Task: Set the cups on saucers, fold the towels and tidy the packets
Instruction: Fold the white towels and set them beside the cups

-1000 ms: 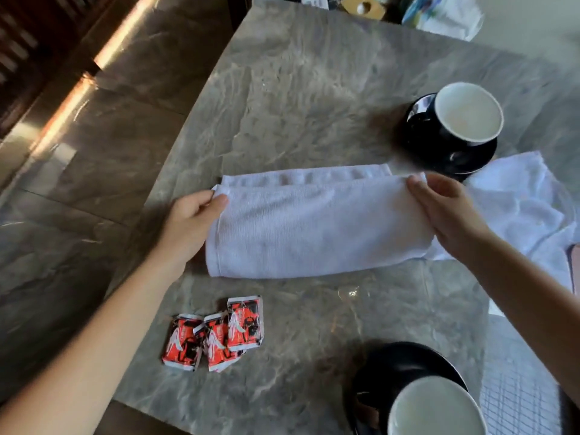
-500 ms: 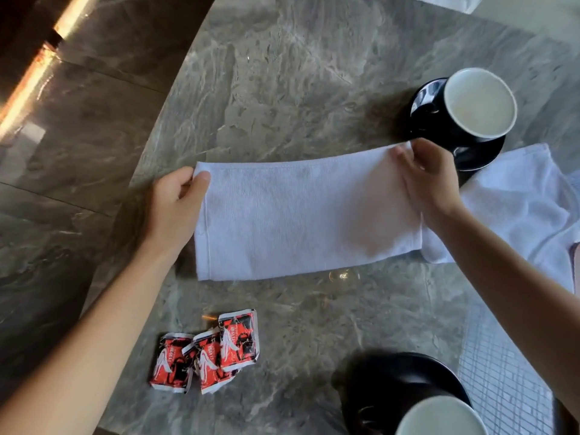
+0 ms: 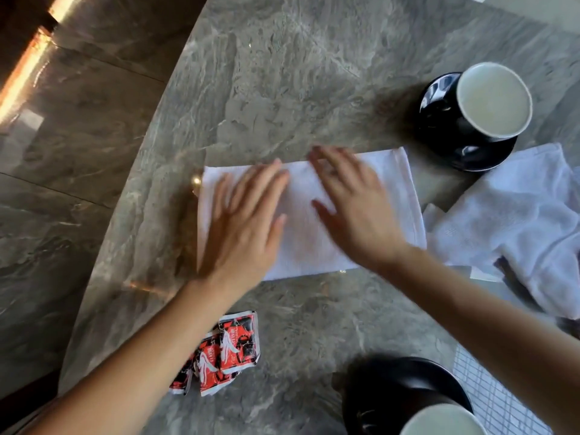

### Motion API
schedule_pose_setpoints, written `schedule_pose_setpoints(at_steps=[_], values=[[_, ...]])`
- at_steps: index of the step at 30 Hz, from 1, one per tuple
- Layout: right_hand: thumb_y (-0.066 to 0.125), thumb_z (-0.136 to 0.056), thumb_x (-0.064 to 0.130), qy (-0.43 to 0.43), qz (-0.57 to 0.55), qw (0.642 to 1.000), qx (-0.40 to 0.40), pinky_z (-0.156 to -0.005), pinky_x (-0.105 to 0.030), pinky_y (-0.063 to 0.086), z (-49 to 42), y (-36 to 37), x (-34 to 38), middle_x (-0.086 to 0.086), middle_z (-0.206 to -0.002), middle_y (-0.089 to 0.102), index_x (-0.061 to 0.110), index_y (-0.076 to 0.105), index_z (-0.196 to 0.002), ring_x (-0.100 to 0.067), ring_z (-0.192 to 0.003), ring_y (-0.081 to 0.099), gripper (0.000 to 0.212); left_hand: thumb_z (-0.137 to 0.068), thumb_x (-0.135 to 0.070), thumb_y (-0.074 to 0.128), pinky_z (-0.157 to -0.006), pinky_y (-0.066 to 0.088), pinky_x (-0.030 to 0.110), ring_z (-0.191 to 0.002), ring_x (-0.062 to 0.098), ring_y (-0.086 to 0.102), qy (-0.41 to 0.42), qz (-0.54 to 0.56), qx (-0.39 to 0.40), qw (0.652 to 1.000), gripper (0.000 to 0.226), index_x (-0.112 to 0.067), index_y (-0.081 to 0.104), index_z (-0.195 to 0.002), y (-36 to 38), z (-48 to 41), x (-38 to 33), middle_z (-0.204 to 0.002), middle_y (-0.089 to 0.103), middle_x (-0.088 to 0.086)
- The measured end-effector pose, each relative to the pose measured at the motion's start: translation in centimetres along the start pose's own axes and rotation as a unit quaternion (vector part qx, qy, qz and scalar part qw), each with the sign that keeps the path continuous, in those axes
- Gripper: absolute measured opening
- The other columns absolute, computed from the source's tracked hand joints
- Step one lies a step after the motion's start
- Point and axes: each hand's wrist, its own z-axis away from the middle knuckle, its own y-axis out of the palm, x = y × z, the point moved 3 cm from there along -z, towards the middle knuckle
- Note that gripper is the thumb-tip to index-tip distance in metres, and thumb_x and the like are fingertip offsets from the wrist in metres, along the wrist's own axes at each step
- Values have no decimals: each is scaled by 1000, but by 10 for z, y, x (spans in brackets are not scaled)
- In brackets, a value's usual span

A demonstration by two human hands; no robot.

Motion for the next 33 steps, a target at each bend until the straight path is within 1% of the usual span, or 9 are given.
schedule_pose_setpoints(at_steps=[2, 4, 6, 9, 12, 18, 28, 31, 33], values=[[39, -97, 32, -16, -4, 996, 88, -119, -42, 12, 3, 26, 19, -11, -158, 19, 7, 25, -148, -27, -146, 16, 59, -89, -20, 43, -116, 14, 46, -143, 21, 25, 0, -40, 57, 998, 54, -9, 35, -142, 19, 3, -9, -153, 31, 5], [24, -100, 39, -9, 42, 992, 121, -121, -43, 5, 8, 40, 18, -11, -160, 8, 7, 13, -150, -24, -148, 3, 61, -92, -23, 35, -116, 15, 49, -144, 21, 20, -16, -106, 78, 991, 54, -10, 31, -143, 31, 8, -4, -154, 27, 3], [19, -98, 42, -13, 64, 990, 122, -121, -41, 3, 8, 43, 12, -12, -160, 8, 6, 13, -150, -24, -148, 4, 64, -93, -28, 31, -115, 16, 51, -144, 20, 21, -21, -134, 82, 987, 53, -12, 31, -144, 35, 10, 0, -154, 27, 1], [23, -97, 44, -38, 50, 990, 126, -121, -39, 5, 8, 41, 7, -13, -159, 13, 4, 17, -150, -25, -148, 9, 66, -94, -36, 27, -113, 16, 53, -144, 21, 20, -28, -156, 94, 983, 55, -16, 28, -146, 37, 10, 3, -156, 24, 1], [24, -96, 50, -31, 61, 989, 128, -121, -40, 5, 16, 33, -15, -11, -160, 11, 7, 13, -151, -22, -148, 6, 71, -93, -44, 27, -114, 14, 53, -145, 23, 17, -57, -176, 89, 979, 60, -21, 22, -147, 32, 16, 14, -157, 20, 2], [22, -97, 50, 37, 59, 990, 126, -120, -43, 8, 41, 8, -85, -11, -160, 6, 8, 11, -151, -23, -148, 0, 70, -93, -38, 26, -113, 8, 53, -145, 21, 17, -118, -176, 62, 975, 59, -19, 20, -148, 24, 26, 31, -157, 19, 7], [22, -96, 49, 44, 51, 991, 117, -121, -42, 7, 42, 6, -84, -11, -160, 6, 7, 13, -151, -21, -148, 0, 70, -93, -39, 23, -115, 4, 51, -145, 22, 15, -122, -157, 70, 977, 59, -17, 20, -148, 22, 24, 29, -158, 16, 7], [23, -96, 49, 46, 52, 991, 117, -121, -42, 8, 42, 6, -83, -10, -160, 6, 8, 12, -151, -22, -148, 1, 70, -92, -35, 37, -114, 0, 53, -146, 22, 13, -138, -94, 56, 984, 56, -18, 30, -145, 12, 25, 21, -157, 19, 6], [23, -95, 50, 55, 47, 991, 113, -121, -42, 7, 42, 6, -82, -10, -160, 7, 8, 12, -151, -22, -148, 1, 71, -86, -26, 52, -113, 9, 53, -142, 26, 24, -168, -33, 17, 985, 51, -18, 45, -136, 0, 32, 8, -151, 34, 7]])
